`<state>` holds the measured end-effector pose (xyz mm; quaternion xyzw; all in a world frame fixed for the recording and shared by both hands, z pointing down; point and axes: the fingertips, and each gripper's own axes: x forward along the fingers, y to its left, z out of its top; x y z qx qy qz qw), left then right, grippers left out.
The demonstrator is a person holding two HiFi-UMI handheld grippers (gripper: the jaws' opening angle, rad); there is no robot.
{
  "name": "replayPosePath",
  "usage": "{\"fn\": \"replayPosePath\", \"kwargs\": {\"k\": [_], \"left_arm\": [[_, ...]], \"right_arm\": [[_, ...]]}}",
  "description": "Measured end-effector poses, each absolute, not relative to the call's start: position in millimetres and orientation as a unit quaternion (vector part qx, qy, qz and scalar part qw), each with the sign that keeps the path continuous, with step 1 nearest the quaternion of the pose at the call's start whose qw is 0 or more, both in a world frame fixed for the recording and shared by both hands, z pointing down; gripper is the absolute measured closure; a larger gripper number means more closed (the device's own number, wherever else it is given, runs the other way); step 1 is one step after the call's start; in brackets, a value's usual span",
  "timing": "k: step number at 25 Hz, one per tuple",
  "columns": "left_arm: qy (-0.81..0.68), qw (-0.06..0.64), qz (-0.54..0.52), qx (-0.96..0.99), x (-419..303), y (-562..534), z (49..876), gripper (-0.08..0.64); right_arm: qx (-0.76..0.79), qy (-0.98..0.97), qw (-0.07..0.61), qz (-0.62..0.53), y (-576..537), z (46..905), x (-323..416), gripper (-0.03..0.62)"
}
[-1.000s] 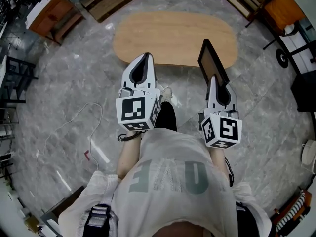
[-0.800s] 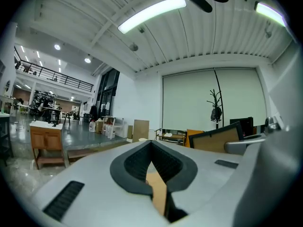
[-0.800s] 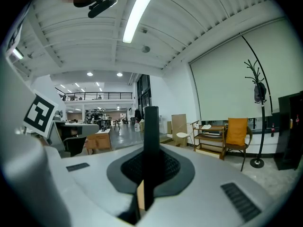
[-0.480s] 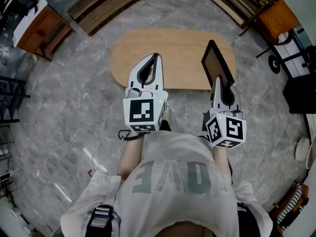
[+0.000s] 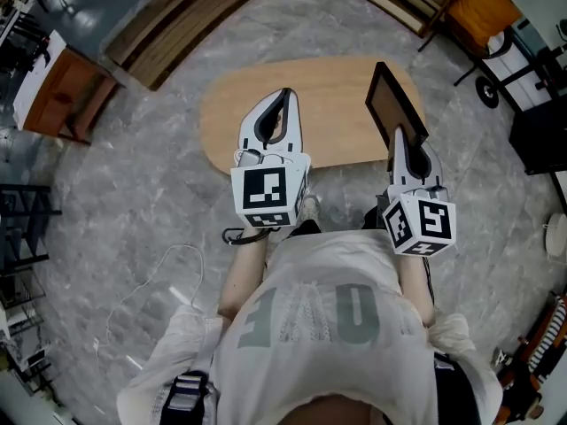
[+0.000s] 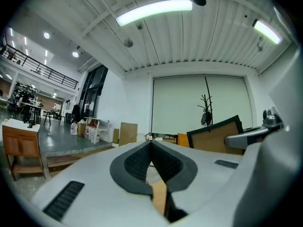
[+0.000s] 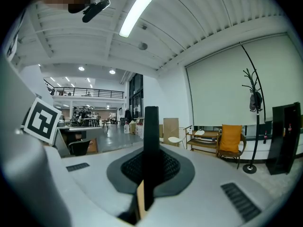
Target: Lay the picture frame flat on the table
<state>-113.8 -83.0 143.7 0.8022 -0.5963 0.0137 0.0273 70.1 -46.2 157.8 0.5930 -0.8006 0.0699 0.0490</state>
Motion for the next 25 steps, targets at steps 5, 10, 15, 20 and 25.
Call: {"fn": "replayPosePath", "kwargs": {"k": [5, 10, 15, 20, 25], "left_arm": [[-0.607, 0.027, 0.004, 0.795, -123, -84, 142, 0.551], [-0.617, 0.034, -0.001, 0.786, -137, -93, 140, 0.551], [-0.625, 0.033, -0.003, 0.780, -132, -105, 138, 0.551], [-0.633, 0.034, 0.010, 0.773, -114, -117, 140, 0.551], [-0.657, 0.034, 0.019, 0.753, -107, -127, 146, 0.551]], "right_arm": [[0.591, -0.803, 0.048, 0.063, -59, 152, 66, 0.575], [0.580, -0.811, 0.042, 0.062, -69, 148, 52, 0.575], [0.576, -0.815, 0.036, 0.052, -79, 146, 56, 0.575], [0.569, -0.820, 0.018, 0.064, -99, 150, 67, 0.575], [0.545, -0.834, -0.006, 0.087, -116, 165, 71, 0.575]]}}
